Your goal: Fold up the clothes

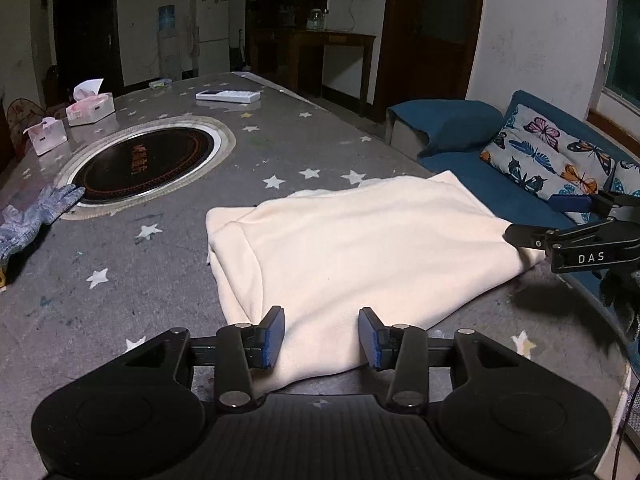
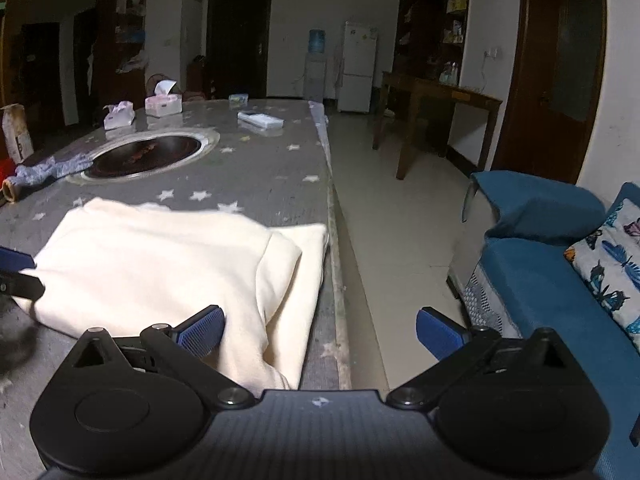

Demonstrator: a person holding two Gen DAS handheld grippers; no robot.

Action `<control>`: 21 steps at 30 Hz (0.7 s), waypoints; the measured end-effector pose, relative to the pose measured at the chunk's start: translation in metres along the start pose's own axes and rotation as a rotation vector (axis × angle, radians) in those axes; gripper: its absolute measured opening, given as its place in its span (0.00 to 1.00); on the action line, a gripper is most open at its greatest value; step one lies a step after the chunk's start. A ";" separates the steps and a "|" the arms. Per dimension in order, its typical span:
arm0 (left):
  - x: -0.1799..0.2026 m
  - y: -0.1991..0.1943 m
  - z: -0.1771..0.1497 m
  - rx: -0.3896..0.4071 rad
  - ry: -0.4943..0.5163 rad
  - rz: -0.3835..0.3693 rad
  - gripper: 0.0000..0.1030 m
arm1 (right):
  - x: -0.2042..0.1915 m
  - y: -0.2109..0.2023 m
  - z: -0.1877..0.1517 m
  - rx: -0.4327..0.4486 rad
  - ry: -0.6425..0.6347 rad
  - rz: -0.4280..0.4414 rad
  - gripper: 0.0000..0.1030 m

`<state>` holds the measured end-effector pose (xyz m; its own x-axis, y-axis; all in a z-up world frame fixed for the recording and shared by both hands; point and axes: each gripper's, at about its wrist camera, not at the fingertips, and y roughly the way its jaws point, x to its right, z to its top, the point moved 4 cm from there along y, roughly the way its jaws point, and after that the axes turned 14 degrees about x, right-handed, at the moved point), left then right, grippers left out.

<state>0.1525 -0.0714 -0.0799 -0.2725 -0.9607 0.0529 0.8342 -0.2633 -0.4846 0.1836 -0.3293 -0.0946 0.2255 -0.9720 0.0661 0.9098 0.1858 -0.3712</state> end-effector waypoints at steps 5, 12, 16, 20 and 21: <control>0.001 -0.008 -0.001 0.007 -0.008 0.008 0.53 | -0.013 -0.010 0.006 0.014 0.008 0.045 1.00; 0.004 -0.021 -0.004 0.015 -0.025 0.014 0.64 | -0.032 -0.020 0.011 0.011 0.052 0.120 1.00; 0.005 -0.023 -0.005 0.018 -0.029 0.020 0.64 | -0.049 -0.018 0.016 0.037 0.006 0.111 1.00; 0.001 -0.028 -0.007 0.019 -0.038 0.029 0.64 | -0.067 -0.002 0.011 0.017 -0.061 0.080 1.00; -0.001 -0.030 -0.008 0.018 -0.040 0.032 0.64 | -0.070 0.001 0.005 0.002 -0.071 0.080 1.00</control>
<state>0.1240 -0.0623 -0.0726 -0.2264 -0.9713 0.0730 0.8509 -0.2337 -0.4705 0.1709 -0.2603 -0.0951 0.3217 -0.9414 0.1019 0.8885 0.2629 -0.3762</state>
